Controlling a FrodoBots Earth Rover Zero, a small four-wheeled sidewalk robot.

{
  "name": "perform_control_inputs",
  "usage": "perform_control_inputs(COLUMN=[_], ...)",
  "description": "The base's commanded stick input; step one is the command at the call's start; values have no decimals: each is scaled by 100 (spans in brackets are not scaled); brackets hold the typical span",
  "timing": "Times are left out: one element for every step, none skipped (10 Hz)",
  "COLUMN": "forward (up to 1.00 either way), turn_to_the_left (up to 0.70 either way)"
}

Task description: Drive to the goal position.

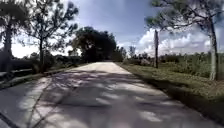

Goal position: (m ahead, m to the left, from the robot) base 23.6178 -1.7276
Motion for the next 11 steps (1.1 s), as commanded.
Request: perform_control_inputs(forward=[85, 85, 85, 85, 85, 85, 85, 85, 85, 85, 85], turn_to_the_left=[0, 0, 0, 0, 0, 1, 34, 23, 0, 0, 0])
